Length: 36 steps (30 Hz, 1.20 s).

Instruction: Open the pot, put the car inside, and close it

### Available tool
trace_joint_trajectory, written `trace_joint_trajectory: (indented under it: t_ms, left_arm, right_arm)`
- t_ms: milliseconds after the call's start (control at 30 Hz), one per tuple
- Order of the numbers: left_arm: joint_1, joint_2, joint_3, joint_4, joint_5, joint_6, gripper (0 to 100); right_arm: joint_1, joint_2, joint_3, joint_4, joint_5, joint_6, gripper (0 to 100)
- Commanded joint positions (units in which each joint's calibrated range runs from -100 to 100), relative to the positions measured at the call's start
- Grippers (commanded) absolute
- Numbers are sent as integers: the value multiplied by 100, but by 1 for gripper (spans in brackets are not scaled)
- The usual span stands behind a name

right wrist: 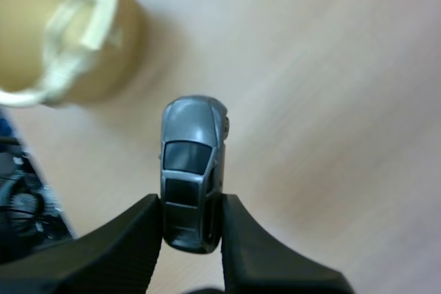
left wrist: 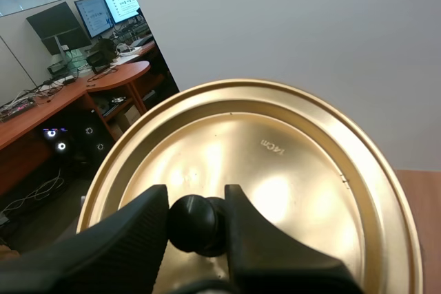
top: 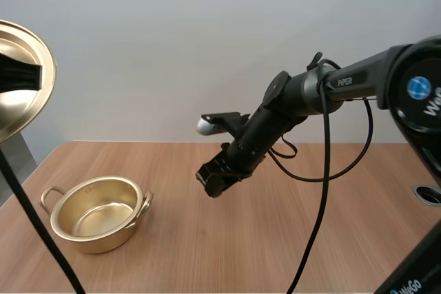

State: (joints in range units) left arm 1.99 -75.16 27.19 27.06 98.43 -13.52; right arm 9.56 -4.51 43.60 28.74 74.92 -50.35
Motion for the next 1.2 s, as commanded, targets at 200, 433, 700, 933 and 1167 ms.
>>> trace_joint_trajectory:
  t_ms: [200, 433, 700, 933, 1167]
  left_arm:
    - [-2, -941, -1415, -451, 157, 371, 0]
    - [-2, -1683, -1428, -462, 157, 785, 0]
    - [-2, -1845, -1428, -448, 157, 869, 0]
    - [-2, -1844, -1428, -482, 157, 869, 0]
    - [-2, -1844, -1428, -492, 157, 869, 0]
  right_arm:
    - [704, -1202, -1193, 1518, 1946, -764, 0]
    - [1349, -1202, -1193, 1146, 984, -780, 0]
    - [1854, -735, -1408, 495, 6, -710, 0]
    - [2071, 254, -2090, 431, -256, -701, 0]
    - [2111, 1251, -3094, 255, -281, -701, 0]
